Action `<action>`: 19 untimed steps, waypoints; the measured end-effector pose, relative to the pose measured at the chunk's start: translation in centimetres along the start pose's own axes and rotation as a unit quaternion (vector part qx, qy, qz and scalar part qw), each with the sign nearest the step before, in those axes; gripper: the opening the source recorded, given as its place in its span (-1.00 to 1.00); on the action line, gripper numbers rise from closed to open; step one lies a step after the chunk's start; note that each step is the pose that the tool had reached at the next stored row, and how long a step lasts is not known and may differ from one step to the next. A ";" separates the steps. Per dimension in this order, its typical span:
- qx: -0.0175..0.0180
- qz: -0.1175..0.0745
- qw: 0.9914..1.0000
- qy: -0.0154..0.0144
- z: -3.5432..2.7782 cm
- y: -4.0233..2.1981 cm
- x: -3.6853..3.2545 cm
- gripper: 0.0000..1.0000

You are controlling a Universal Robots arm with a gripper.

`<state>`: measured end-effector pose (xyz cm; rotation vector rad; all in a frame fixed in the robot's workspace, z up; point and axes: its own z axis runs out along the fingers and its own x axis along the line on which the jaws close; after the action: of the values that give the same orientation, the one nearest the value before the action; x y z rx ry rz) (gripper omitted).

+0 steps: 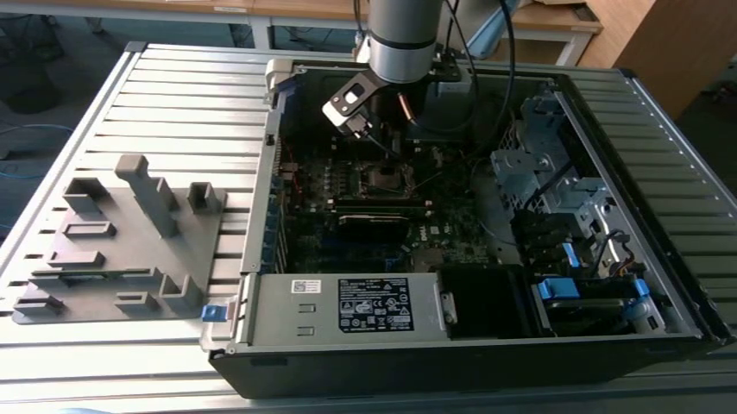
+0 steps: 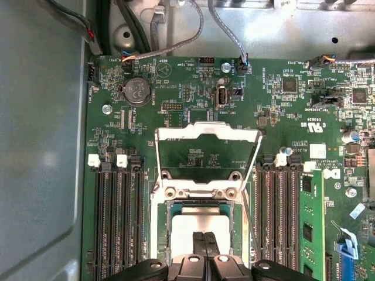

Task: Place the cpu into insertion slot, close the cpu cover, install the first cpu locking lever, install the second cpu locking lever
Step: 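Place the cpu into insertion slot, then close the cpu cover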

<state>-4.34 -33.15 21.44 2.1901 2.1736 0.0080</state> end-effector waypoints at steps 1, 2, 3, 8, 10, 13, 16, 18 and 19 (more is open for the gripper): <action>0.000 0.000 1.000 0.000 -0.07 0.00 0.00 -0.79; 0.000 0.000 1.000 0.000 -0.13 0.01 0.00 -0.79; 0.000 0.000 1.000 0.000 -0.15 0.01 0.00 -0.79; 0.000 0.000 1.000 0.000 -0.27 0.01 -0.01 -0.79; 0.000 0.000 1.000 0.000 -0.30 0.01 -0.01 -0.79; 0.000 0.000 1.000 0.000 -0.42 0.02 -0.02 -0.79; 0.000 0.000 1.000 0.000 -0.59 0.03 -0.02 -0.79; 0.000 0.000 1.000 0.000 -0.58 0.03 -0.02 -0.79; 0.000 0.000 1.000 0.000 -0.59 0.03 -0.02 -0.79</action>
<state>-4.33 -33.15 22.03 2.1902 2.1738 0.0084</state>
